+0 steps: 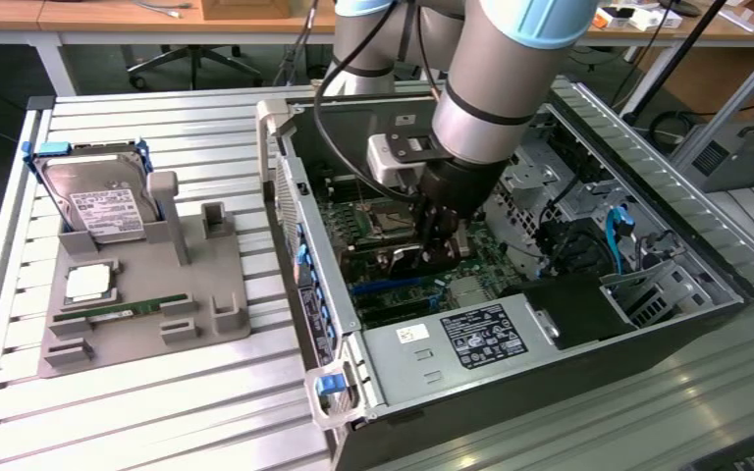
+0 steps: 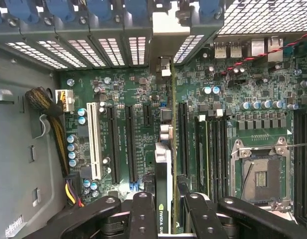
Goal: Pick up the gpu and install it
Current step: 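Insert the gpu into the slot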
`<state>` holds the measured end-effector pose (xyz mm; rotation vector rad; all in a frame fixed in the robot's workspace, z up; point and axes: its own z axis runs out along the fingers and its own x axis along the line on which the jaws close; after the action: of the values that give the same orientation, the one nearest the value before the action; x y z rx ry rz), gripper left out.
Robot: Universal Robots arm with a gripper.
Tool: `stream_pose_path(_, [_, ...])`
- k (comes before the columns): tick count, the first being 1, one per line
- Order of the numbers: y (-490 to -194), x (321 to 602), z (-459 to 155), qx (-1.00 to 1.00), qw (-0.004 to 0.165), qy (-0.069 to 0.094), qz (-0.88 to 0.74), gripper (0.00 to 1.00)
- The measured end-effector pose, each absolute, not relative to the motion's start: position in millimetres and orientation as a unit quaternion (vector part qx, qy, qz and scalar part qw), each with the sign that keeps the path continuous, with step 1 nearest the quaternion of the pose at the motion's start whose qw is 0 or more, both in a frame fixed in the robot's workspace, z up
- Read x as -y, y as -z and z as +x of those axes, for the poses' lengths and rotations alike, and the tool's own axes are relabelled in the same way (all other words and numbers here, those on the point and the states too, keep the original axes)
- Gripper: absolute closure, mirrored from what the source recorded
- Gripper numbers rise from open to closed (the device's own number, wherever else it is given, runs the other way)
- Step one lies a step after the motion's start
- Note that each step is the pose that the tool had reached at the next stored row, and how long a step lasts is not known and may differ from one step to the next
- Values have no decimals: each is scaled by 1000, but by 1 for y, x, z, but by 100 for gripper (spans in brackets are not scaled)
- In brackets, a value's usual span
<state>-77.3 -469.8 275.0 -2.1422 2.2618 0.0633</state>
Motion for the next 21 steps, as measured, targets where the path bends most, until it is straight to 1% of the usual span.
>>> stream_pose_path(3, [-274,471,-77,-727,9,-16,-686,73])
stream_pose_path(12, [-274,471,-77,-728,10,-19,-685,73])
stream_pose_path(21, [-274,472,-77,-729,9,-22,-684,73])
